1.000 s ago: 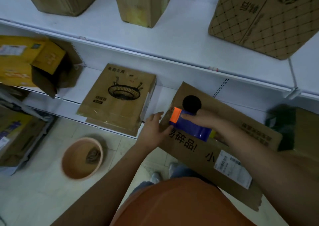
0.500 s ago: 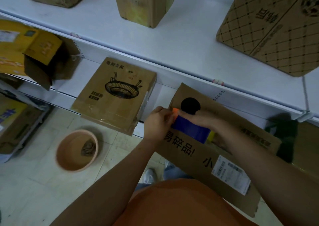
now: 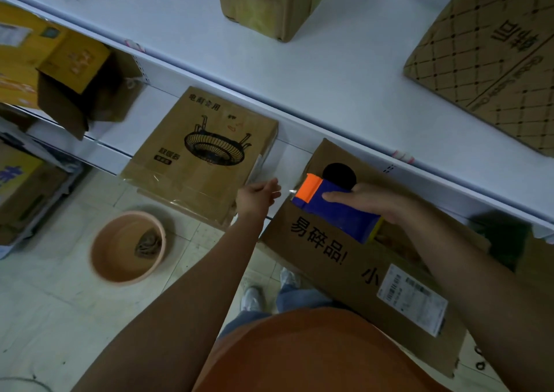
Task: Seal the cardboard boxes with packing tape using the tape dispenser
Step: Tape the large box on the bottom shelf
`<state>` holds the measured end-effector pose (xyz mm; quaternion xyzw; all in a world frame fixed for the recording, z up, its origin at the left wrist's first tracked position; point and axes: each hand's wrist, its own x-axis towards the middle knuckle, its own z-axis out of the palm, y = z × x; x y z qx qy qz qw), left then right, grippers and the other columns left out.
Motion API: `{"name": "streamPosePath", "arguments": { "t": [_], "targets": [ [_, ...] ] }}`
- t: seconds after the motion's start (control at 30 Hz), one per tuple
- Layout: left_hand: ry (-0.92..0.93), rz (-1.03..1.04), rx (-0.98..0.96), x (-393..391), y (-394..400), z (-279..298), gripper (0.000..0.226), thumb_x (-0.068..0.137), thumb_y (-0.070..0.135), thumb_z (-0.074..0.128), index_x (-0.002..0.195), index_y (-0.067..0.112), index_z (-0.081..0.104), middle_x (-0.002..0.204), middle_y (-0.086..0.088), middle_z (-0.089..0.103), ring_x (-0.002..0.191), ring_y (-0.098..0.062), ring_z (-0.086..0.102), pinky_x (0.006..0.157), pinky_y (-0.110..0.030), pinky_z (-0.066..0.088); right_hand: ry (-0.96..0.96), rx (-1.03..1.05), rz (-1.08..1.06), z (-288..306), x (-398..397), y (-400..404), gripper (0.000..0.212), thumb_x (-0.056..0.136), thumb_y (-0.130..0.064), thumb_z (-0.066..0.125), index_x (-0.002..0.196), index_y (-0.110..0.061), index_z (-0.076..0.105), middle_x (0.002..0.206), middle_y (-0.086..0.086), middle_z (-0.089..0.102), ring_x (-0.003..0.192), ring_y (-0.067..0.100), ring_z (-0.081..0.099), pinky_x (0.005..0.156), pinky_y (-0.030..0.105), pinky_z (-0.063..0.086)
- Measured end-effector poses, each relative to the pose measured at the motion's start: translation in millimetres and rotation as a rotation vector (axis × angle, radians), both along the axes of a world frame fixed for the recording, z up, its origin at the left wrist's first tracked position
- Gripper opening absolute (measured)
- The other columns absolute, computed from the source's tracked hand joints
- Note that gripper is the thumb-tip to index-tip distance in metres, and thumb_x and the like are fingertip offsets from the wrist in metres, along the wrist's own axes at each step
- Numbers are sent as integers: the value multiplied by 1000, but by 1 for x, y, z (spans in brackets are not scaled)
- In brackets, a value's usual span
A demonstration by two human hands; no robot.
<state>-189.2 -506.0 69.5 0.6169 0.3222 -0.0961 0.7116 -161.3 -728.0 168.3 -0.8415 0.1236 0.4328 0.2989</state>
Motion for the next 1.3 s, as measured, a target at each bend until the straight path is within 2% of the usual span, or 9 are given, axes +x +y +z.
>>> {"name": "streamPosePath", "arguments": {
  "t": [0.3,0.53,0.63,0.73,0.87,0.97,1.1,1.2,1.3],
  "targets": [
    [100,-11,-31,17,-15,-13,20,92,22,70,104,6,73,98,-4,76,91,-16,73,85,-35,58,-24,-63,-10,-8,14,-3,51,81,-67,63,85,-17,58,89,8,65,77,23,62,62,28,43],
    [188,-171,231,18,-24,-22,20,92,36,68,75,24,70,98,-4,75,96,-20,69,91,-38,55,-41,-134,61,-17,19,2,58,80,-72,59,86,-14,57,96,13,64,82,25,62,67,30,42],
    [304,-384,375,27,-22,-24,30,93,40,66,97,10,70,88,-6,67,95,-24,67,77,-29,51,-39,-146,60,-15,18,3,59,81,-71,58,83,-12,56,91,13,63,75,23,60,65,29,40],
    [385,-600,584,29,-11,-22,48,92,52,62,102,5,60,76,-4,57,74,-18,60,62,-28,46,-52,-172,91,-15,16,3,61,81,-73,55,82,-12,55,88,11,60,72,21,57,62,29,38],
    [18,-381,726,23,-9,-5,34,100,31,55,105,1,70,105,-16,72,95,-28,70,74,-35,55,-62,-161,89,-19,14,2,62,80,-74,56,82,-12,54,87,12,59,74,23,57,65,30,38],
    [-216,-471,731,21,-23,8,49,105,32,47,60,14,56,59,-3,58,55,-10,56,48,-23,33,-60,-144,89,-18,14,2,62,81,-73,56,84,-11,54,86,11,58,73,23,57,64,30,38],
    [-197,-629,575,23,-36,0,53,105,40,44,54,26,48,51,6,47,44,-5,44,53,-26,32,-75,-188,122,-17,16,5,60,81,-75,54,84,-15,55,87,8,61,71,20,59,62,29,41],
    [-142,-719,545,29,-32,-5,52,106,44,38,63,21,56,64,-3,59,60,-15,56,67,-33,44,-65,-172,117,-14,18,3,56,82,-73,54,83,-17,54,84,4,59,71,17,57,58,27,39],
    [-128,-854,637,38,-30,-1,52,107,44,31,92,9,67,92,-19,69,87,-32,64,84,-44,51,-28,-100,113,-7,20,-2,53,83,-69,57,91,-17,58,87,1,61,76,15,59,59,24,42]
  ]
}}
